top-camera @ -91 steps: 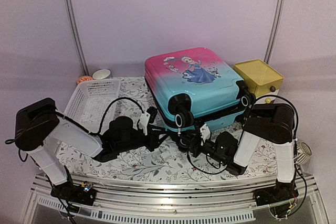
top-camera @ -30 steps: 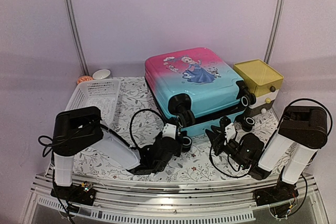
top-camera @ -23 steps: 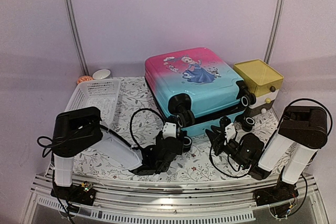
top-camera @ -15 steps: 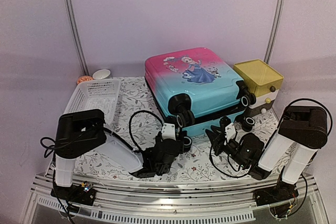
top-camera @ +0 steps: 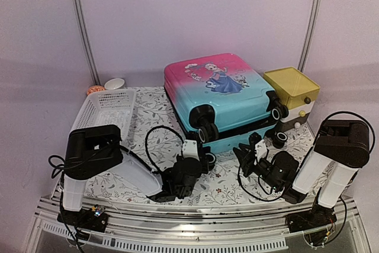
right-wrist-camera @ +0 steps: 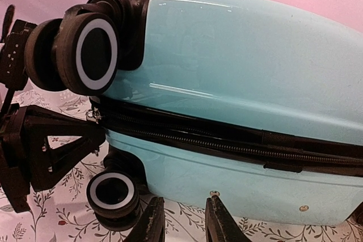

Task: Open, take out, and arrange the luggage
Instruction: Pick up the zipper from the luggage, then unzip the zipper of the luggage.

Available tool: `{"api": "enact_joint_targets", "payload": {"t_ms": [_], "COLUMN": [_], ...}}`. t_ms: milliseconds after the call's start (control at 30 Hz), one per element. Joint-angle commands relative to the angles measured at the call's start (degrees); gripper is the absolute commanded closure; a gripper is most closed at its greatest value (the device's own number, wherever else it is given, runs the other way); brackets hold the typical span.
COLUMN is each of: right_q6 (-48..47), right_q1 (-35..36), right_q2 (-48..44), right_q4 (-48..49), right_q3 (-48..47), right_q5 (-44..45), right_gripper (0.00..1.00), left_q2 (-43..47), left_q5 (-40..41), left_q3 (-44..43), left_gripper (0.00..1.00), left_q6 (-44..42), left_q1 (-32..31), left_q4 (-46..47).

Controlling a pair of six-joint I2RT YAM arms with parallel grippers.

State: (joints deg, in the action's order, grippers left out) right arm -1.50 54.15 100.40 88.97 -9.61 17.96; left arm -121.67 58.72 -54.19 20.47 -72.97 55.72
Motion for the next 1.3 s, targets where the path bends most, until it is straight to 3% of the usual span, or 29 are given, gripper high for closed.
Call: {"api": "enact_joint_targets", "payload": {"t_ms": [0, 233, 400, 500, 667, 733, 800, 1033, 1267], "right_q6": [-0.23, -0.42, 2.68, 5.30, 13.16, 19.26, 21.63, 18.29, 23.19], "right_q1": [-0.41, -0.37, -0.43, -0.38, -0.39, -0.45, -0.38, -0.37, -0.40], "right_q2": [-1.62, -5.64, -13.29, -20.04, -27.01, -27.67, -27.91, -35.89, -32.55], "right_q4": [15.82, 13.95, -0.91, -15.26, -51.84, -66.40, -76.20, -75.77, -92.87], "right_q3": [0.55, 0.67, -1.59, -4.71, -17.94, -24.08, -28.51, -25.22, -37.46], "right_q5": [-1.15, -3.09, -4.98, -4.80, 3.22, 6.31, 6.41, -3.14, -2.75], "right_gripper": [0.73, 0.71, 0.65, 0.53, 0.33, 0.16, 0.09, 0.03, 0.03], "left_q2": [1.13, 4.13, 4.65, 5.13, 5.66, 5.80, 5.83, 6.05, 6.04], "left_q5": [-4.22, -6.59, -8.20, -9.03, -10.39, -11.86, -13.72, -18.81, -19.52], "left_q3": [-0.06, 5.53, 8.58, 9.89, 11.13, 11.81, 12.64, 14.76, 15.42], "left_gripper": [1.00, 1.00, 1.00, 1.00, 1.00, 1.00, 1.00, 1.00, 1.00], "left_q6": [-0.92, -1.31, -1.45, -1.75, -0.70, 0.23, 0.89, 2.68, 4.01], "left_q1": [1.33, 0.92, 0.68, 0.84, 1.25, 1.61, 2.00, 3.47, 4.00], "left_q4": [8.82, 14.60, 17.38, 19.02, 19.25, 19.92, 21.10, 23.85, 24.18]}}
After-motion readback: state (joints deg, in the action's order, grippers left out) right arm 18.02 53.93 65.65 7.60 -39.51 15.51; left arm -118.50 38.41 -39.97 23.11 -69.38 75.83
